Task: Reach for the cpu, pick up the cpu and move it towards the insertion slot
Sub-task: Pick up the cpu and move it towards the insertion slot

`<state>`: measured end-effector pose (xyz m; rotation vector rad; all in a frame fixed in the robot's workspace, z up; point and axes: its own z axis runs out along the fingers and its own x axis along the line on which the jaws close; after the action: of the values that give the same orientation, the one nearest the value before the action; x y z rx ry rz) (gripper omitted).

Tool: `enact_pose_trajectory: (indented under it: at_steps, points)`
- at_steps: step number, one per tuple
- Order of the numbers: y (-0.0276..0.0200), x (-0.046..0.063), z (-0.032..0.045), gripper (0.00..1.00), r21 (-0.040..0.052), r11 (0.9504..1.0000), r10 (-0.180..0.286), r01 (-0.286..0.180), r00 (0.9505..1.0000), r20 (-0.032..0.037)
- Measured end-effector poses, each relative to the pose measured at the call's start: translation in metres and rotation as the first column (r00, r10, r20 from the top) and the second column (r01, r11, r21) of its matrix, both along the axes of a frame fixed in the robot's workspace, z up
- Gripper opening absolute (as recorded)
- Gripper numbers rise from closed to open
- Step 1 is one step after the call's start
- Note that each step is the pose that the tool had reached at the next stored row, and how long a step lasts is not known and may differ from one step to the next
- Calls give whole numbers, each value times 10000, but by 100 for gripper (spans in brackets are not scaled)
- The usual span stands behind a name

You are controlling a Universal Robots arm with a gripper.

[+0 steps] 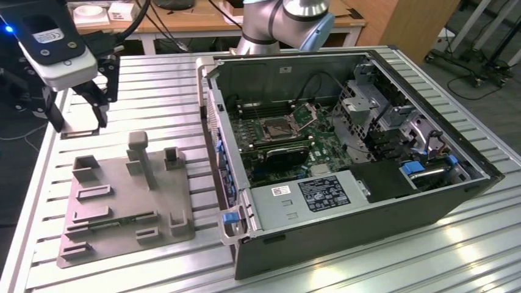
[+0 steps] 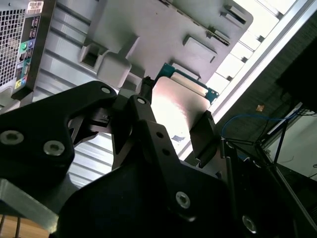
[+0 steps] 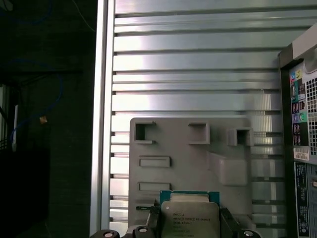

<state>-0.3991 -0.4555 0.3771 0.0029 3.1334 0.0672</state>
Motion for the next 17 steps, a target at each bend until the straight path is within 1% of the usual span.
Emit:
enact_pose_trajectory:
  at_steps: [3,17]
  points:
    - [0,22,0,54,0,10000,-1,1,10000,0]
    - [0,35,1,54,-1,10000,1,-1,10000,-1]
